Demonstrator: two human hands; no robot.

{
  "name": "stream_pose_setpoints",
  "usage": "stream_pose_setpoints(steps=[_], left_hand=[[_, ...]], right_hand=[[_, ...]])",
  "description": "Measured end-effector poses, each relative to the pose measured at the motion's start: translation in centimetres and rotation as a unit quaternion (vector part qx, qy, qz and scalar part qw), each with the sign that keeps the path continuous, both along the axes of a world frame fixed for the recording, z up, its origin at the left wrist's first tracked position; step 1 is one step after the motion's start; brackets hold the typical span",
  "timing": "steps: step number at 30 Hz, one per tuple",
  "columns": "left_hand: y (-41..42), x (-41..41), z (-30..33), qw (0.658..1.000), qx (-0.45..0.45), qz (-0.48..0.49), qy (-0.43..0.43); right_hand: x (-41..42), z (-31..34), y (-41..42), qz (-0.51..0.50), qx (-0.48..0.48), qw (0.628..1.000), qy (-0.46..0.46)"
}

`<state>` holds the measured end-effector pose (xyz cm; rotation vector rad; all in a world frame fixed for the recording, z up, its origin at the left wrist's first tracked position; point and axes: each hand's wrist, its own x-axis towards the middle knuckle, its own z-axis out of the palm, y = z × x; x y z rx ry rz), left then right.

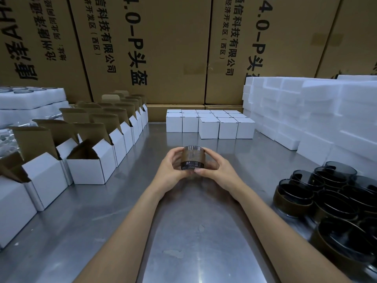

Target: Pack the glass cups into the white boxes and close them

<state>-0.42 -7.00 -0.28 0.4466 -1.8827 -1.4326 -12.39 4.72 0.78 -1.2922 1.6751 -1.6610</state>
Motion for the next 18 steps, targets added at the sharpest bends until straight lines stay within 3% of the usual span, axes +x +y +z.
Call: stream_pose_setpoints(steps=[3,7,15,18], left_hand=[[0.2,0.0,-0.2,0.996,-0.089,0.022,-0.020],[0.5,-0.1,-0.3,0.958,-0.267,0.099,-0.030],[0.4,-0.1,-0.5,0.977,-0.193,0.080,-0.032],[0.4,-0.2,-0.6,0.973,-0.209,0.086,-0.049]], right_hand=[[-0.3,-0.3,-0.2,-0.009,-0.003,1.000,0.012],[-0.7,-0.8,-0.5,-0.043,0.011,0.997,0.067],[-0.7,-1.3,-1.0,-0.072,-0.007,0.992,0.101],[-0.7,-1.4,-1.1,-0.102,-0.018,0.986,0.131]])
